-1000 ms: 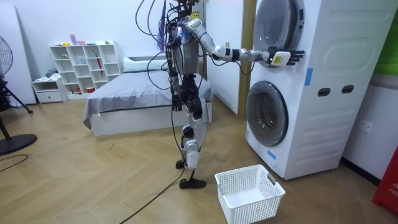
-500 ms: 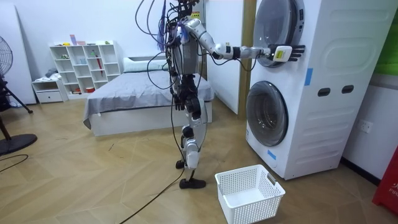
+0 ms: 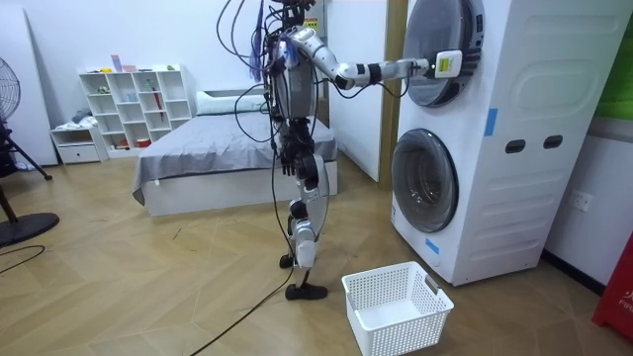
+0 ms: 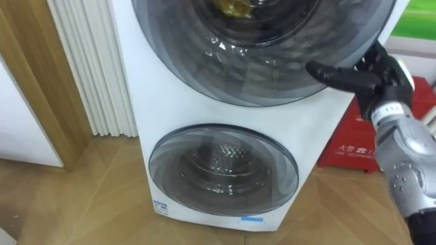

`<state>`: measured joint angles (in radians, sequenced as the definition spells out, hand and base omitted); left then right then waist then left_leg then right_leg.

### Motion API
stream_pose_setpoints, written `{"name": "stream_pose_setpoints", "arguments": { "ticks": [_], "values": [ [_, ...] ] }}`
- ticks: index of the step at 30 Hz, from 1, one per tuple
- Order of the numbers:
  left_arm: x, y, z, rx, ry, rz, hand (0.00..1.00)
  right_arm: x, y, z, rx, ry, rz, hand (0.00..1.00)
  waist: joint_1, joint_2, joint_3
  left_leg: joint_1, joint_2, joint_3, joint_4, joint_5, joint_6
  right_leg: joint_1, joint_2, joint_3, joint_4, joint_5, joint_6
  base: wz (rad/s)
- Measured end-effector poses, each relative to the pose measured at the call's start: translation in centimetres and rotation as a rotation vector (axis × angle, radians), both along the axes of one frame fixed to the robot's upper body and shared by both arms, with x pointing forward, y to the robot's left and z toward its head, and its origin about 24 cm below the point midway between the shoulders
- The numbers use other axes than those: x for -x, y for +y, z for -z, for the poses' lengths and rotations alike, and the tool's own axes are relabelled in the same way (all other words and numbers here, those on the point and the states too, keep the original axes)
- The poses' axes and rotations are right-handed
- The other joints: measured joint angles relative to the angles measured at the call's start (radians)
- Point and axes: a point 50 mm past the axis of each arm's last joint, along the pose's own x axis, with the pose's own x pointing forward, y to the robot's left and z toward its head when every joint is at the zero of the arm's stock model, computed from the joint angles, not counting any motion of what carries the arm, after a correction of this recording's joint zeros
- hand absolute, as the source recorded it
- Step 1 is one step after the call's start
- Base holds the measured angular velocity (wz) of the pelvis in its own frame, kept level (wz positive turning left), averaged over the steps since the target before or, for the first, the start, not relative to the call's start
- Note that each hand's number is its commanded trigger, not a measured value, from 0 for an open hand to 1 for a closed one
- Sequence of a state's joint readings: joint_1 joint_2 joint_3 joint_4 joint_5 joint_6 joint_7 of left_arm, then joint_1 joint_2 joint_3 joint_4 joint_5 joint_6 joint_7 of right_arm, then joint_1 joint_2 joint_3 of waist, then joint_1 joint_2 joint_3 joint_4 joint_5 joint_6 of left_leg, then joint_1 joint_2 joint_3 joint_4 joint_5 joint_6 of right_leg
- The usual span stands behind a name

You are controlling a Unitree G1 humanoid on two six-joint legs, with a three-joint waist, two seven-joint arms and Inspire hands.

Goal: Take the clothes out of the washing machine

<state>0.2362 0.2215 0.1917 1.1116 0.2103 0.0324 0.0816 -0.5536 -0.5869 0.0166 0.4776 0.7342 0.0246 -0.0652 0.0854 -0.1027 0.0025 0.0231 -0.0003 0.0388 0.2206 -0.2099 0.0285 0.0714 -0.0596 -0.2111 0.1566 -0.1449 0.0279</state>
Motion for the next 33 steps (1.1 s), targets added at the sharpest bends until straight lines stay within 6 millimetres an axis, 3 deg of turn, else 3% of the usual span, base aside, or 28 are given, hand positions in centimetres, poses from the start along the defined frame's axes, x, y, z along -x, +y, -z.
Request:
{"name": "stream_pose_setpoints", "arguments": {
  "ticks": [9,15,22,33],
  "values": [
    [-0.5,-0.1,0.0,0.001,-0.011,0.023,0.00,0.7,2.3,-3.0,0.132,-0.127,-0.050,0.00,-0.026,0.000,-0.0015,0.021,0.011,0.032,-0.022,0.002,-0.005,-0.004,0.010,0.021,-0.003,0.002,-0.003,-0.13],
    [-0.8,-0.3,0.1,0.006,-0.016,0.045,0.00,0.8,2.7,-3.7,0.143,-0.161,-0.056,0.00,-0.029,0.002,-0.0020,0.026,0.011,0.043,-0.025,0.002,-0.005,-0.006,0.010,0.032,-0.004,0.002,-0.003,-0.06],
    [-1.1,-0.4,0.0,0.007,-0.027,0.061,0.00,1.7,3.0,-3.7,0.187,-0.180,-0.063,0.00,-0.034,0.002,-0.0019,0.024,0.012,0.044,-0.024,0.002,-0.005,-0.005,0.011,0.034,-0.004,0.002,-0.004,0.00],
    [-0.8,-1.3,0.3,0.030,0.002,0.120,0.00,5.1,4.2,-2.9,0.257,-0.236,-0.125,0.00,-0.048,0.018,-0.0018,0.026,0.012,0.043,-0.032,0.002,-0.005,-0.005,0.013,0.044,-0.004,0.005,-0.008,0.00]
  ]
}}
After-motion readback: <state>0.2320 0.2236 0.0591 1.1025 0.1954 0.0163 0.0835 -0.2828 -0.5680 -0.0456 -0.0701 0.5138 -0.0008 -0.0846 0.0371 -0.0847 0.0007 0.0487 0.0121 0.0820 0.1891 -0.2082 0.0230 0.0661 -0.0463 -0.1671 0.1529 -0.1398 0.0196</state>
